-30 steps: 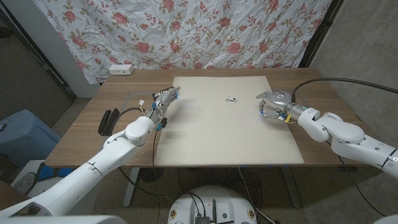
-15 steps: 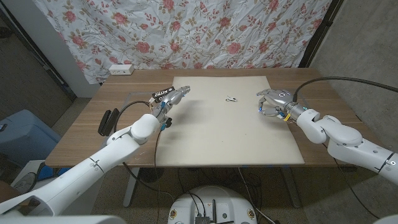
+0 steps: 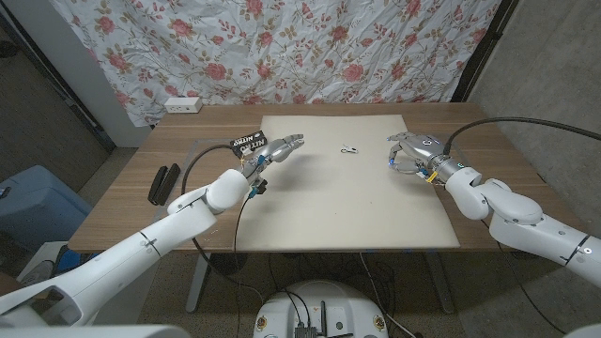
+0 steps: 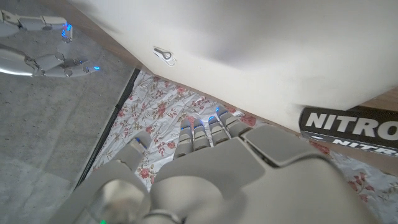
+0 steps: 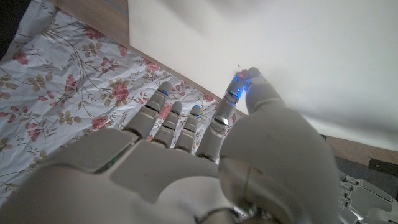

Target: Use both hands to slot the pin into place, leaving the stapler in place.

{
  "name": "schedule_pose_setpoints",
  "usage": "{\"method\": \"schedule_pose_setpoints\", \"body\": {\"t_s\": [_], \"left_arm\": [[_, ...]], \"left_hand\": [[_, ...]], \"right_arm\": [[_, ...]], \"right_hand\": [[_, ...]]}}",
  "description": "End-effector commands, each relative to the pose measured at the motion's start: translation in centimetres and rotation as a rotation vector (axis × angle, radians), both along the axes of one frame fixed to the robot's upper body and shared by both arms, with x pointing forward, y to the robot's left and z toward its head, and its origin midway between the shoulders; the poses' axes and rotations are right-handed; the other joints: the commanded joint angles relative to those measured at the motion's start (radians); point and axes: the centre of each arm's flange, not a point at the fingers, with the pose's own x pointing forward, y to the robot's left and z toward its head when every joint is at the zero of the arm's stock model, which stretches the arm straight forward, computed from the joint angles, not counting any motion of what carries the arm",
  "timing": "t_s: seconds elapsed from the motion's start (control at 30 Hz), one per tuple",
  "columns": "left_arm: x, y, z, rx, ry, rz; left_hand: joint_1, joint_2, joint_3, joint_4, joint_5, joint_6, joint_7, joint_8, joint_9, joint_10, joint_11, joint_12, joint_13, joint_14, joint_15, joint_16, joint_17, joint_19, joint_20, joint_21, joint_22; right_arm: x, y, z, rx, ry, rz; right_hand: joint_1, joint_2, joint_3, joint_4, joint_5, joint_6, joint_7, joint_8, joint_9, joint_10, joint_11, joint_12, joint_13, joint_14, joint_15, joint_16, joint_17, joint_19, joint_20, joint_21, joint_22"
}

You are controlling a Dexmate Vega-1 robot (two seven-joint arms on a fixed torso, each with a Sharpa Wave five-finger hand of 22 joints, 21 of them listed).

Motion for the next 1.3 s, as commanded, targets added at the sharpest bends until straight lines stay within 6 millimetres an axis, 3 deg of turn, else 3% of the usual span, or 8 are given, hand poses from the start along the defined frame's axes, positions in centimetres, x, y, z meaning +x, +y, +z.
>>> {"method": "schedule_pose_setpoints", "body": {"t_s": [0.03, 0.63, 1.13, 1.3], "left_arm": [[0.0, -3.2, -0.4, 0.239, -0.047, -0.006], [0.7, -5.4, -1.6, 0.39, -0.071, 0.007], [1.4, -6.7, -3.2, 0.488, -0.132, -0.011], [1.6, -7.0, -3.7, 0.494, -0.128, -0.007]], "left_hand": [[-0.01, 0.102, -0.002, 0.014, 0.001, -0.003, -0.012, 0.0, 0.005, -0.017, -0.006, -0.005, 0.004, -0.015, -0.009, -0.002, 0.006, -0.022, -0.058, -0.007, 0.004], [-0.022, 0.103, -0.028, 0.029, 0.001, -0.049, -0.022, -0.012, 0.005, -0.056, -0.008, -0.012, 0.004, -0.054, -0.017, -0.003, 0.009, -0.07, -0.074, -0.015, 0.007], [-0.023, 0.11, -0.047, 0.031, 0.003, -0.079, -0.033, -0.011, 0.005, -0.072, -0.026, -0.009, 0.003, -0.079, -0.033, 0.0, 0.01, -0.099, -0.095, -0.013, 0.008], [-0.023, 0.112, -0.051, 0.031, 0.003, -0.084, -0.049, -0.01, 0.004, -0.071, -0.034, -0.006, 0.003, -0.081, -0.041, 0.002, 0.01, -0.1, -0.099, -0.01, 0.008]], "right_arm": [[0.3, -0.1, -0.7, 0.142, -0.009, 0.016], [1.0, 0.4, -1.4, 0.315, 0.011, 0.068], [1.4, 0.9, -1.7, 0.419, 0.017, 0.11], [1.3, 0.7, -2.1, 0.483, 0.027, 0.13]], "right_hand": [[0.0, 0.011, -0.003, 0.002, 0.001, 0.026, -0.018, 0.0, 0.001, 0.011, -0.003, 0.005, 0.001, 0.006, -0.024, 0.007, 0.006, -0.002, 0.003, -0.002, 0.004], [0.001, 0.01, -0.006, -0.002, 0.003, 0.034, -0.018, -0.003, -0.004, 0.022, -0.002, 0.004, 0.0, 0.01, -0.024, 0.009, 0.007, -0.021, 0.01, -0.009, 0.004], [0.001, 0.01, -0.009, -0.003, 0.004, 0.037, -0.018, -0.007, -0.008, 0.028, 0.0, 0.002, 0.0, 0.011, -0.024, 0.009, 0.008, -0.025, 0.012, -0.009, 0.004], [0.001, 0.01, -0.009, -0.003, 0.004, 0.038, -0.018, -0.008, -0.01, 0.029, -0.001, 0.001, 0.0, 0.009, -0.022, 0.009, 0.008, -0.026, 0.012, -0.009, 0.004]]}}
